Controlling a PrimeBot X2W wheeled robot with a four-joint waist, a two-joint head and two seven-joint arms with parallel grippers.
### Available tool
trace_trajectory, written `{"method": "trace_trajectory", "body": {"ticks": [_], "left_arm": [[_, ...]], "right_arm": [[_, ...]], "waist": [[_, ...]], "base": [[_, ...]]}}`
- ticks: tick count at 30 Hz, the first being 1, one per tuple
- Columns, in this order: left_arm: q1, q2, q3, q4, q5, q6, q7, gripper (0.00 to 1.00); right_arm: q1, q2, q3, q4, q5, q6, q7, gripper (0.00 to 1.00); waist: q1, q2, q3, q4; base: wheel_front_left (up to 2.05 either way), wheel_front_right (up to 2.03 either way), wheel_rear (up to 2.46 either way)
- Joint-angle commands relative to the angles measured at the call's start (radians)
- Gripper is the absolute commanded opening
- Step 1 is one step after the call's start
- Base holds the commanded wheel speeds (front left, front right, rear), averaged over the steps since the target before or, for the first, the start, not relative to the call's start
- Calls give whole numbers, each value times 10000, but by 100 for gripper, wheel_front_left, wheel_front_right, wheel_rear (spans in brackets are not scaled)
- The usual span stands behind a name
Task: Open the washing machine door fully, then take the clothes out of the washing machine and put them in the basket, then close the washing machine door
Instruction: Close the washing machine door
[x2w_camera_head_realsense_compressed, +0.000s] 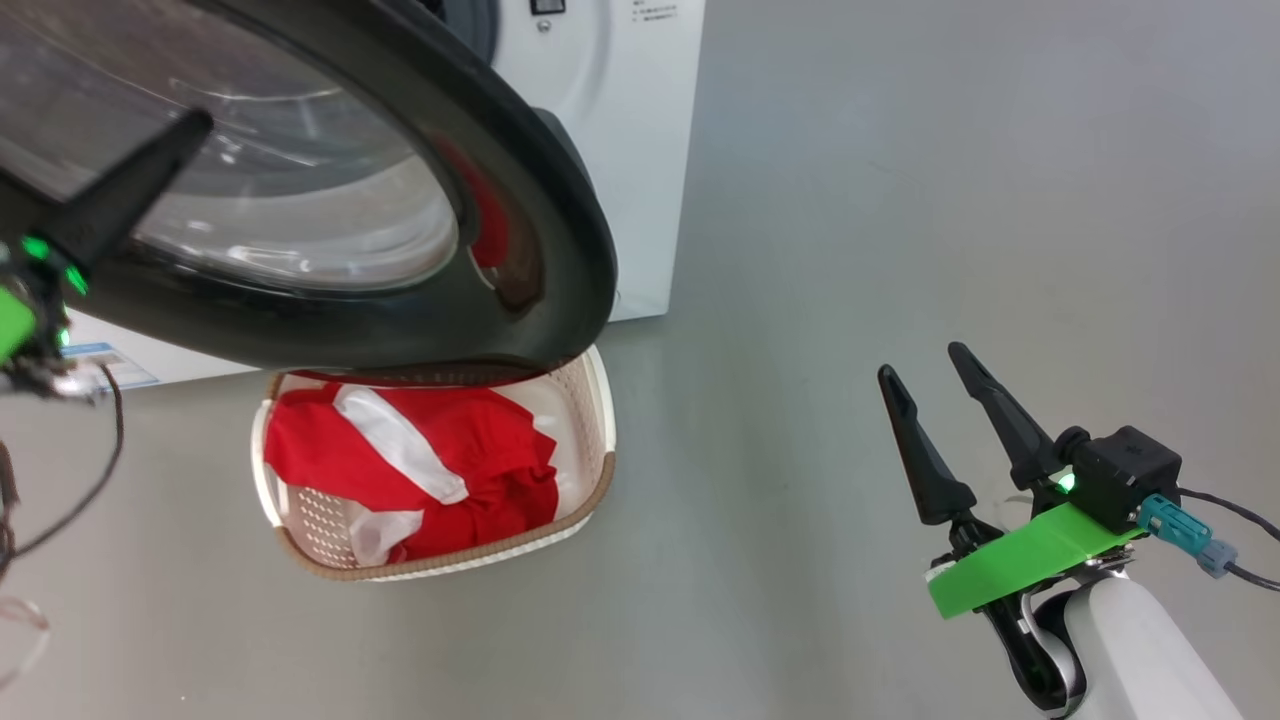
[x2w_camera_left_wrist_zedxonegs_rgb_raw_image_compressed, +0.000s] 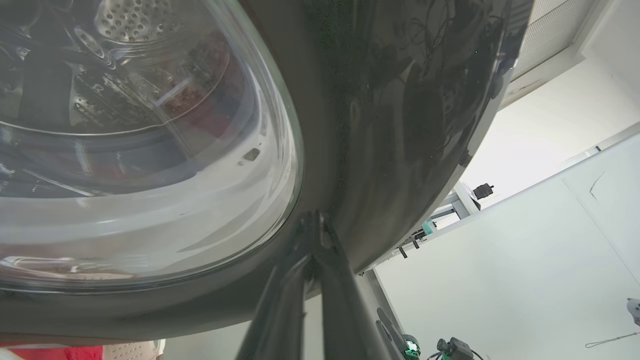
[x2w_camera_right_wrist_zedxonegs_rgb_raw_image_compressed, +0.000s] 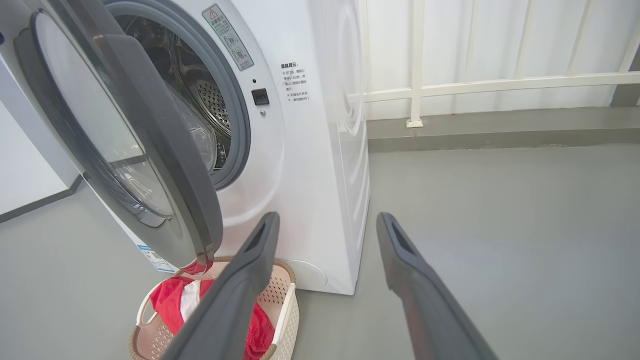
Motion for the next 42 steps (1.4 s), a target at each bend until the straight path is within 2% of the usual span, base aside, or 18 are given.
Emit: {"method": "trace_trajectory", "body": {"ticks": [1, 3, 5, 6, 7, 9, 10, 11, 14, 15, 20, 33, 42], "left_arm": [[144, 599, 281, -363, 148, -42, -135, 0], [514, 633, 244, -453, 218, -42, -413, 2], [890, 680, 210, -517, 266, -42, -676, 13], [1093, 709, 164, -561, 313, -42, -813, 24], [1093, 709, 164, -561, 313, -42, -813, 24], [1523, 847, 23, -648, 522, -42, -1115, 33], [1753, 915, -78, -669, 641, -42, -1285, 44], [1984, 936, -157, -703, 645, -42, -1437, 49], [2652, 1076, -361, -760, 710, -42, -1931, 91], [2855, 1090, -402, -771, 652, -42, -2083, 99], [3794, 1251, -585, -783, 642, -42, -2975, 100], [5730, 1169, -1154, -710, 309, -42, -5248, 100], [6803, 1261, -1628, -243, 920, -42, -7291, 100]], "right_arm": [[230, -100, 195, -200, -99, 16, -119, 100], [276, -151, 203, -181, -85, 16, -119, 100], [315, -198, 217, -169, -67, 16, -119, 100], [343, -218, 215, -159, -60, 16, -119, 100], [343, -218, 215, -159, -60, 16, -119, 100], [399, -261, 227, -150, -44, 16, -119, 100], [437, -285, 228, -145, -35, 16, -119, 100], [468, -308, 242, -141, -24, 16, -119, 100], [571, -384, 269, -122, 6, 16, -119, 100], [604, -404, 279, -117, 11, 16, -119, 100], [751, -499, 322, -101, 42, 16, -119, 100], [1181, -780, 446, 3, 179, 16, -119, 100], [1457, -807, 417, 18, 213, 16, -119, 100]], "waist": [[0, 0, -160, 162], [0, 0, -256, 251], [0, 0, -338, 334], [0, 0, -395, 375], [0, 0, -395, 375], [0, 0, -485, 445], [0, 0, -534, 484], [0, 0, -570, 509], [0, 0, -682, 605], [0, 0, -717, 636], [0, 0, -845, 745], [0, 0, -1165, 648], [0, 0, -1305, 241]], "base": [[0, 0, 0], [0, 0, 0], [0, 0, 0], [0, 0, 0], [0, 0, 0], [0, 0, 0], [0, 0, 0], [0, 0, 0], [0, 0, 0], [0, 0, 0], [0, 0, 0], [0, 0, 0], [0, 0, 0]]}}
